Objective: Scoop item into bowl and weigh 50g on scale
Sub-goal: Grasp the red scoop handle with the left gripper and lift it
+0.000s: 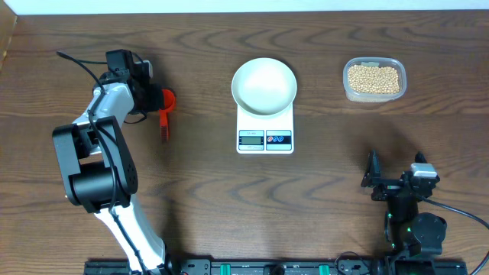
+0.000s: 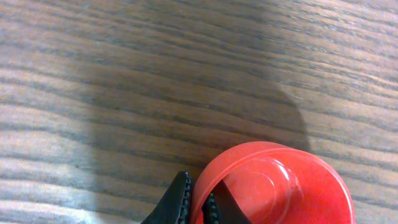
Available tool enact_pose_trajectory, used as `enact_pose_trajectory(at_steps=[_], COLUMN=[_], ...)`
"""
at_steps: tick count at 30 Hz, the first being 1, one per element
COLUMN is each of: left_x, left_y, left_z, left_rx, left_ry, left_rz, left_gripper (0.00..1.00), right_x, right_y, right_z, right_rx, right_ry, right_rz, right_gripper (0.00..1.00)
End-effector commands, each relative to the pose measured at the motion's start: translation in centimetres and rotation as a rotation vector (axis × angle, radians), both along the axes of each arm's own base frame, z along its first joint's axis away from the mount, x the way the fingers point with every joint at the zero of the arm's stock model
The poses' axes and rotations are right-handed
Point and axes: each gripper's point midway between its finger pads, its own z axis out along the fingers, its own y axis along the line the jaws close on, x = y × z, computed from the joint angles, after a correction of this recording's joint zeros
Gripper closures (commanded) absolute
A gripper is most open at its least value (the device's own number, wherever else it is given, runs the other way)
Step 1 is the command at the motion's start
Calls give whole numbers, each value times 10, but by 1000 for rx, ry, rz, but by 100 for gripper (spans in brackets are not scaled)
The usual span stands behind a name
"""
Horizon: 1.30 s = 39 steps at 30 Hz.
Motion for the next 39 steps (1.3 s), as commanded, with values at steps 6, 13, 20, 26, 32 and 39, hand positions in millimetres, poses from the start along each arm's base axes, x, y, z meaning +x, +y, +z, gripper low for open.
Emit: enact_pose_trajectory(at_steps=[6,13,20,26,32,39], left_x=[10,-13,-75,-99,-97,-85], left_y=[16,14,-8,-55,-100,-137], left_z=[54,155,209,203,203,214], left_rx=[-88,-279,-451,-455,-482,-539], left_ry=[-100,-222,-173,-50,-22,-68], left_rz=[306,639,915,876,810,744], left_gripper=[93,93,93,93,93,93], right_x=[0,0,0,0,-3,-18], right_y=[3,2,2,-3,34,72], right_z=[-1,-1,1,19,41,72], right_rx=[-9,-9,-11,-21,44,156], right_ry=[1,1,-4,-79,-165,-259], right_rz=[11,11,7,-20,197,435], right_gripper=[1,1,1,1,1,1])
